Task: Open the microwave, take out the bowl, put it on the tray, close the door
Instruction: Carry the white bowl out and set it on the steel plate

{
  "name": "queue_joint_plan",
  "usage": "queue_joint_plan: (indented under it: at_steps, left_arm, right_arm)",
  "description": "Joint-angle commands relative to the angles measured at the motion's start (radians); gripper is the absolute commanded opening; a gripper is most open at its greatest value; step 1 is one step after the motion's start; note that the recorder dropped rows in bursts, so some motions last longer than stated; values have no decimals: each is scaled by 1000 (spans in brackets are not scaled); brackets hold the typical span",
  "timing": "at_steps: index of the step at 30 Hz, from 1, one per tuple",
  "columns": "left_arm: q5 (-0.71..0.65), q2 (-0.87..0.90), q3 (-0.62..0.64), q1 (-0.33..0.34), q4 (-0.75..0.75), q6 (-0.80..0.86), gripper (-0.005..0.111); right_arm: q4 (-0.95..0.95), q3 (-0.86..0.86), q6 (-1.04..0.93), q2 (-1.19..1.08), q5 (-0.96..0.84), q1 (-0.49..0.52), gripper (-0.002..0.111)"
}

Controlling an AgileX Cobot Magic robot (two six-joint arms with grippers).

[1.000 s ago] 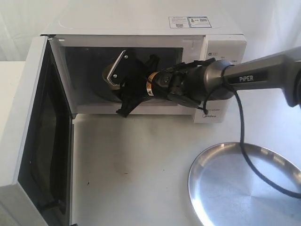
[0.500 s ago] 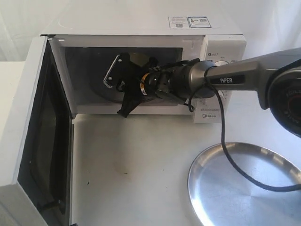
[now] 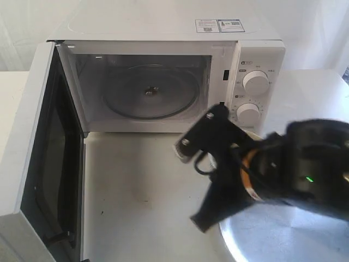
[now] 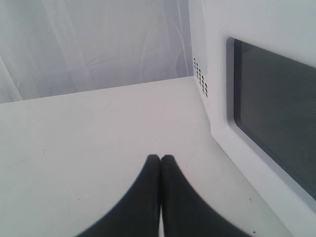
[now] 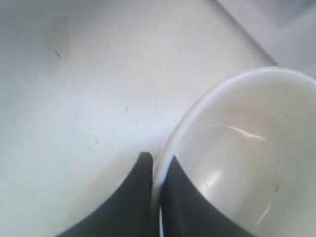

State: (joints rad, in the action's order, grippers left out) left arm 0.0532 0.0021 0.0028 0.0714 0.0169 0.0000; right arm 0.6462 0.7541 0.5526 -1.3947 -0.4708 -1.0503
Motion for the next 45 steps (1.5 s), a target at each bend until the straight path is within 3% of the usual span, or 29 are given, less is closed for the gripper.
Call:
queue_joint_plan:
  at_steps: [1, 4, 9, 12, 14, 15, 16, 19, 20, 21, 24, 25, 27, 30, 33, 42, 45]
  left_arm:
    - [-1, -2, -3, -2, -10, 0, 0]
    - [-1, -2, -3, -2, -10, 0, 0]
    - [-1, -2, -3, -2, -10, 0, 0]
    - [-1, -2, -3, -2, -10, 0, 0]
    - [-1, -2, -3, -2, -10, 0, 0]
    - [-1, -2, -3, -2, -10, 0, 0]
    - [-1, -2, -3, -2, -10, 0, 0]
    - [-1, -2, -3, -2, -10, 0, 0]
    - [-1, -2, -3, -2, -10, 0, 0]
    - [-1, -2, -3, -2, -10, 0, 0]
    - [-1, -2, -3, -2, -10, 0, 0]
    - [-1, -2, -3, -2, -10, 0, 0]
    - [-1, -2, -3, -2, -10, 0, 0]
    - [-1, -2, -3, -2, -10, 0, 0]
    - [-1, -2, -3, -2, -10, 0, 0]
    - [-1, -2, -3, -2, -10, 0, 0]
    - [-1, -2, -3, -2, -10, 0, 0]
  right_arm:
    - [130, -198, 279, 124, -75, -4, 0]
    - [250, -320, 476, 143, -79, -4, 0]
    - [290, -412, 508, 111, -34, -4, 2]
    - [315, -415, 514, 111, 10, -4, 26]
    - [432, -415, 642, 111, 4, -4, 52]
    - [490, -412, 713, 114, -14, -4, 54]
    - [648, -408, 948, 139, -73, -9, 49]
    - [1013, -408, 1227, 249, 28, -42, 28]
    - [1098, -403, 1346, 306, 90, -55, 13]
    - [1098, -391, 1327, 346, 97, -68, 0]
    - [1098, -360, 1271, 371, 210, -70, 0]
    - [1098, -321, 1209, 373, 419, -70, 0]
    - [1098, -241, 1077, 373, 623, -88, 0]
    - [1005, -109, 853, 372, 582, -113, 0]
    - [963, 18, 775, 348, 585, -115, 0]
    - [939, 349, 786, 59, 653, -115, 0]
    - [939, 431, 699, -58, 671, -127, 0]
